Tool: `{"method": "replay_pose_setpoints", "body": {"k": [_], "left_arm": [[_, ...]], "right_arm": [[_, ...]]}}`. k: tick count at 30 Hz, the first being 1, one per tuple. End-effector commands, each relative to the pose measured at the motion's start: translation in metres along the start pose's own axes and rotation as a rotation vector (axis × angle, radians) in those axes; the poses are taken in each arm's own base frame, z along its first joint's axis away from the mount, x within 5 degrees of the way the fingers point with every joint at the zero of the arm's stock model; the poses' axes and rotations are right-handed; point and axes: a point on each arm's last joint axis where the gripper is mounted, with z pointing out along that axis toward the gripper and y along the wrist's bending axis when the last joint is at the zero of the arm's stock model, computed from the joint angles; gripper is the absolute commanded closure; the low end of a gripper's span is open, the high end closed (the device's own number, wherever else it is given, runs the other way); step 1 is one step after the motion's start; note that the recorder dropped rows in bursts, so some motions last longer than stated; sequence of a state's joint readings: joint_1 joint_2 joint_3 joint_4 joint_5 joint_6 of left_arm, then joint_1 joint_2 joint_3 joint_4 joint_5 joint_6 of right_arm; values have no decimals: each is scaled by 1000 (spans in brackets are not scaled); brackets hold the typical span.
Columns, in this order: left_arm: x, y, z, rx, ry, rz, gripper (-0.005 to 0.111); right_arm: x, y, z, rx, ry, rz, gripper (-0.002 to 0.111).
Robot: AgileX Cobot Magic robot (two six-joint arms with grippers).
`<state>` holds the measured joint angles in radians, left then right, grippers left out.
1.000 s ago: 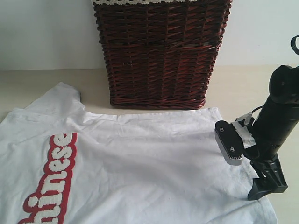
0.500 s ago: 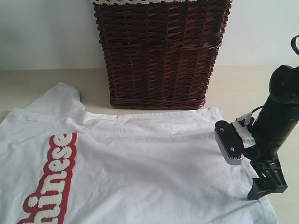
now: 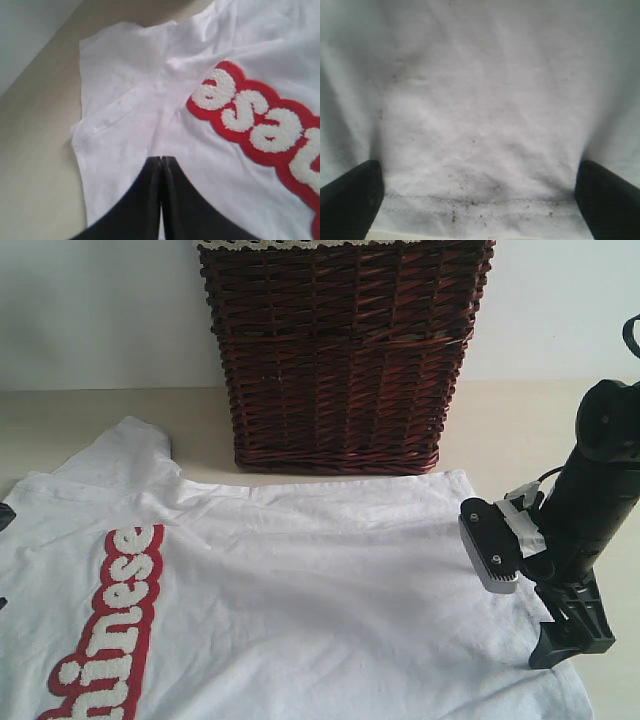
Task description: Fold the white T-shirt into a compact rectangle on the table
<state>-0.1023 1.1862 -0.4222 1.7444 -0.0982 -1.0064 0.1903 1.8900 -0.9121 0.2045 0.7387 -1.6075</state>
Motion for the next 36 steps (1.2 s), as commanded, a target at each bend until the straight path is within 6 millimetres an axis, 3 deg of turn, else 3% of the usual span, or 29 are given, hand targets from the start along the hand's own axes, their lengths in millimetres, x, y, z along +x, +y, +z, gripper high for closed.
{"method": "replay_pose_setpoints", "body": {"k": [1,9,14,18,22,26,30,36], "left_arm": [[-2,-3,5,16,11,16,104],[-1,-14,16,73,38,52,104],[5,-18,16,84,54,165,105],[12,-34,15,181,31,223,105],[28,-53,12,281,27,389,107],[48,-58,16,289,116,586,107],[59,-56,21,294,189,549,107],[56,-67,23,449,97,248,107]], "right_arm": [[6,9,14,-79,32,-1,6],[6,9,14,-79,32,-1,6],[6,9,14,-79,32,-1,6],[6,9,14,-79,32,-1,6],[6,9,14,-79,32,-1,6],[6,9,14,-79,31,0,6],[6,9,14,-79,31,0,6],[6,9,14,-79,31,0,6]]}}
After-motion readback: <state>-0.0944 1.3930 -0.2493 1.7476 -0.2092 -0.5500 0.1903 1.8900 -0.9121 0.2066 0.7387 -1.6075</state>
